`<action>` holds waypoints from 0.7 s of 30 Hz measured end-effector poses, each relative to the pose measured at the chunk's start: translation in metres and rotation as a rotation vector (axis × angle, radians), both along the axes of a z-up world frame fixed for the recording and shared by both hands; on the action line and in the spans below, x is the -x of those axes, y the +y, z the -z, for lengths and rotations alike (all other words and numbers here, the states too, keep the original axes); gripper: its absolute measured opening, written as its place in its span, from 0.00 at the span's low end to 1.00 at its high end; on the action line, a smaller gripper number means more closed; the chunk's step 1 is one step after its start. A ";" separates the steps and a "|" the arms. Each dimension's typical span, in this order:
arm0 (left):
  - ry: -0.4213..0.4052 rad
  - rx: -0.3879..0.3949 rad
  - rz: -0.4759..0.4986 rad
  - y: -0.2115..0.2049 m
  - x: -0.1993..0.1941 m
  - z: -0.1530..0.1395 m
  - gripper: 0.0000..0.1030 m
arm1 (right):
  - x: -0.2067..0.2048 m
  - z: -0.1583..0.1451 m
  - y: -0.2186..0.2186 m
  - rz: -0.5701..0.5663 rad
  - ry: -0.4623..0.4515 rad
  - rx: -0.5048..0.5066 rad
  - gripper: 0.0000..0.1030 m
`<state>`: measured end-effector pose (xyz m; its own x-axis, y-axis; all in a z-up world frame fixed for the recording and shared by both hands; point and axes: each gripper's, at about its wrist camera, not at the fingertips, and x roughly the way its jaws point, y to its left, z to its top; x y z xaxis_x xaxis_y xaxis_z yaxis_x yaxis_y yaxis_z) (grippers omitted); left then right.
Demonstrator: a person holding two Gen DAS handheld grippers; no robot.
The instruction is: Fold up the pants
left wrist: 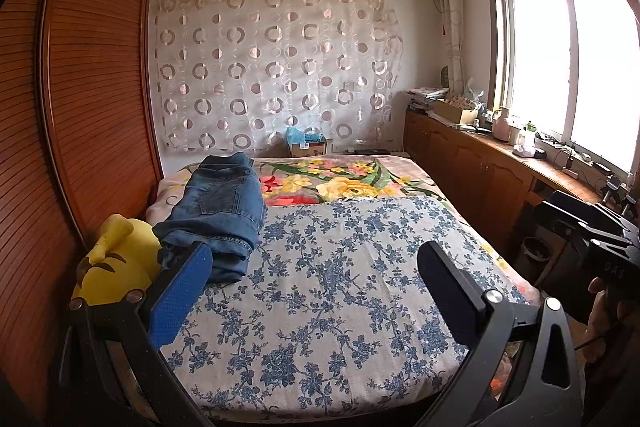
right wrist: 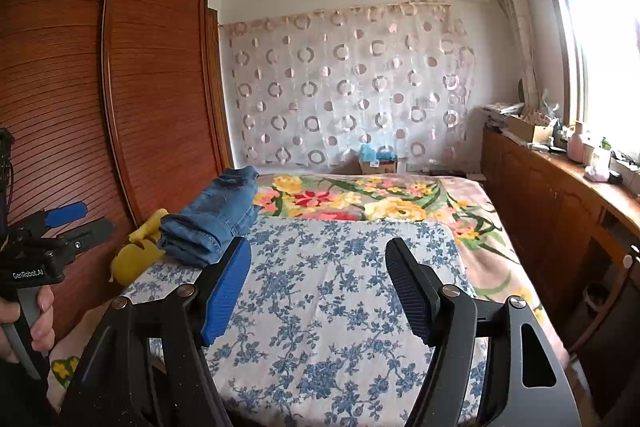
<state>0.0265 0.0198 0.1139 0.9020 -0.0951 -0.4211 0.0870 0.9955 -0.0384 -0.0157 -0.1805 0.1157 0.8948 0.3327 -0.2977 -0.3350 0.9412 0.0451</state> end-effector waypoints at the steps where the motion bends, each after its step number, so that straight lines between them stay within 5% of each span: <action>1: 0.001 -0.004 -0.002 0.000 0.000 0.000 1.00 | 0.000 0.000 0.000 0.000 0.000 0.000 0.70; 21: 0.004 -0.010 0.001 0.000 -0.001 0.000 1.00 | 0.000 -0.002 -0.003 -0.003 0.003 0.003 0.70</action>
<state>0.0270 0.0193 0.1141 0.9003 -0.0918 -0.4255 0.0879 0.9957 -0.0289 -0.0155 -0.1832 0.1175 0.8929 0.3345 -0.3014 -0.3376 0.9403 0.0435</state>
